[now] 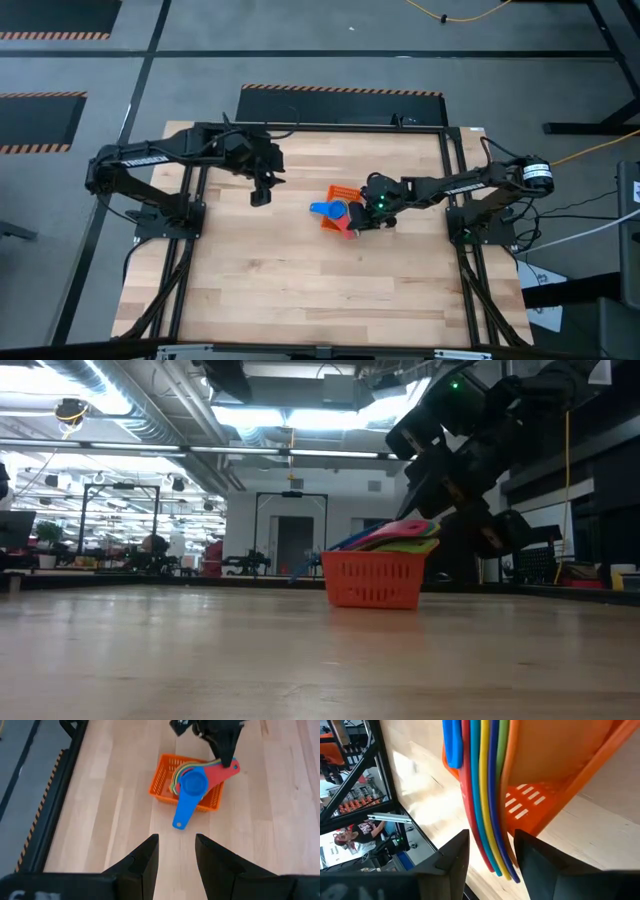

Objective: Nest measuring cups in basket
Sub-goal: Put the nested measuring cups into the orange bin

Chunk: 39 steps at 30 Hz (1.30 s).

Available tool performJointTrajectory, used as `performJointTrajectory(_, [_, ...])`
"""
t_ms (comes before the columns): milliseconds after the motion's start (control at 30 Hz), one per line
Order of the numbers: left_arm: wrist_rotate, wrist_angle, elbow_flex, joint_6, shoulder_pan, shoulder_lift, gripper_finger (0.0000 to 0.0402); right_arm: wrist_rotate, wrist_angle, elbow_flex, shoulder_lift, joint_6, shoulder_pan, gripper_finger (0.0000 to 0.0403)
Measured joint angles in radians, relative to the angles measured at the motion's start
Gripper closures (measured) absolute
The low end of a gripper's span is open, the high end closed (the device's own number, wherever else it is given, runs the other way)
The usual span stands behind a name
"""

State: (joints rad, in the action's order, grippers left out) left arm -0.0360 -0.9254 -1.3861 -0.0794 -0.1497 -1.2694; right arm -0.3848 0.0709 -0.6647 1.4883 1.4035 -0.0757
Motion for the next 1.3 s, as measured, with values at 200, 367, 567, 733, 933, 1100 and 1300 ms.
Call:
performJointTrajectory(200, [0.0, 0.002, 0.027, 0.025, 0.0, 0.0, 0.028, -0.006, -0.006, 0.0, 0.0, 0.001, -0.001, 0.0244])
performJointTrajectory(367, [0.0, 0.003, 0.031, 0.025, 0.0, 0.0, 0.028, -0.016, -0.031, 0.001, -0.026, 0.001, -0.007, 0.0244])
performJointTrajectory(567, [0.0, 0.008, 0.031, 0.027, 0.0, 0.0, 0.028, 0.06, -0.232, 0.001, -0.188, -0.052, -0.039, 0.0244])
performJointTrajectory(733, [0.0, 0.061, 0.034, 0.053, 0.0, -0.007, 0.028, 0.182, -0.403, 0.001, -0.314, -0.107, -0.034, 0.0244])
performJointTrajectory(933, [0.0, 0.264, 0.128, 0.055, 0.0, -0.019, 0.028, 0.356, -0.42, 0.001, -0.354, -0.238, 0.043, 0.0244])
performJointTrajectory(1100, [0.0, 0.453, 0.271, 0.078, 0.0, -0.021, 0.028, 0.472, -0.298, 0.002, -0.329, -0.322, 0.117, 0.0244])
performJointTrajectory(1300, [0.0, 0.615, 0.425, 0.104, 0.0, -0.021, 0.028, 0.549, -0.085, 0.001, -0.279, -0.461, 0.154, 0.0244])
